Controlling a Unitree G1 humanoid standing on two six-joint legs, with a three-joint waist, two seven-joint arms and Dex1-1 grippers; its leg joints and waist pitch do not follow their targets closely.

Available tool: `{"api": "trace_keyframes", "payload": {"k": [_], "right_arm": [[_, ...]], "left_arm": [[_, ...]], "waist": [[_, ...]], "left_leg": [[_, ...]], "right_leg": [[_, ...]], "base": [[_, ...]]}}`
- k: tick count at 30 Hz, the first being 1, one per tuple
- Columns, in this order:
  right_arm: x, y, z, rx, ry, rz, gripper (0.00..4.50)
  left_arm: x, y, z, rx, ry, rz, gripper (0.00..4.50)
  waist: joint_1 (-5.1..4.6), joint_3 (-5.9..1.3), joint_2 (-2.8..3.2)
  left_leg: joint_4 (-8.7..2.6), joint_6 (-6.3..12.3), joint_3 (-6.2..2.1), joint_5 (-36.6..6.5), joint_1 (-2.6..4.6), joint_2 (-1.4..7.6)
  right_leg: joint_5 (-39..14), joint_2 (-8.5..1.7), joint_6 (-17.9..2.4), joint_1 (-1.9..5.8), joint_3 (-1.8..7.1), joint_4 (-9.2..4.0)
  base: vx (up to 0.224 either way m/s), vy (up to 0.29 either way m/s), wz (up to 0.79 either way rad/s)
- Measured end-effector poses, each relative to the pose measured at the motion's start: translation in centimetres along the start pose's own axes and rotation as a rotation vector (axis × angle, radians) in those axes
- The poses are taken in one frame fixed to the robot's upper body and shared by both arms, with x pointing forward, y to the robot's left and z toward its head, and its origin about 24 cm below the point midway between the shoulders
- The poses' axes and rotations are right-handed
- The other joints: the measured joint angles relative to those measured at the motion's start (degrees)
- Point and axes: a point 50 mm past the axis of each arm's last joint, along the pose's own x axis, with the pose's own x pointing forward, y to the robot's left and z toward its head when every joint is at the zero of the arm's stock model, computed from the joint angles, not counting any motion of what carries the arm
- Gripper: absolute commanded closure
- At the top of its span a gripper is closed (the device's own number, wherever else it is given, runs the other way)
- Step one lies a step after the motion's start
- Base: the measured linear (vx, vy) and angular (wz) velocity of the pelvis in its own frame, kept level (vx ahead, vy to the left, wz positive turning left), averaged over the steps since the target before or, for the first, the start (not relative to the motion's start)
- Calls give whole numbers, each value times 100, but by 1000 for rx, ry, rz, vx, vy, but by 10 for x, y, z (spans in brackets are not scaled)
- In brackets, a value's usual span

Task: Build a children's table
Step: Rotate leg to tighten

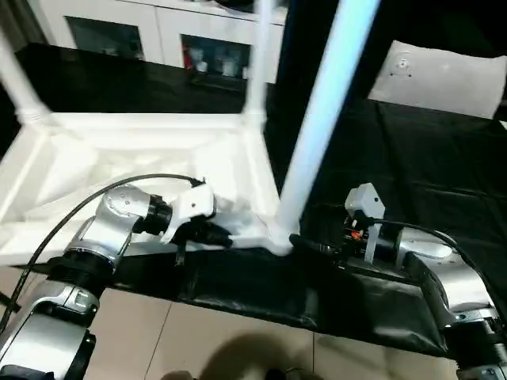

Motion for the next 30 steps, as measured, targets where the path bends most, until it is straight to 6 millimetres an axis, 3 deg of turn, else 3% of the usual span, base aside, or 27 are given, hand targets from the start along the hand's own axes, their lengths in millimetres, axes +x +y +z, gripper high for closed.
{"api": "trace_keyframes", "payload": {"k": [11,26,30], "right_arm": [[10,2,4,28,-21,155,115],[14,3,2,45,-5,232,240],[14,3,2,41,-1,233,249]], "left_arm": [[7,0,6,66,9,-102,450],[6,1,6,85,16,-111,450],[6,2,5,85,19,-113,450]], "waist": [[135,-6,-13],[140,-8,-18],[140,-8,-18]], "left_leg": [[8,3,5,2,-1,1],[12,4,6,4,-1,3],[13,1,7,5,0,4]], "right_leg": [[2,-4,-4,4,-1,8],[4,-4,-7,4,-2,13],[4,-4,-6,4,-3,16]], "base": [[0,0,0],[0,0,0],[0,0,0]]}}
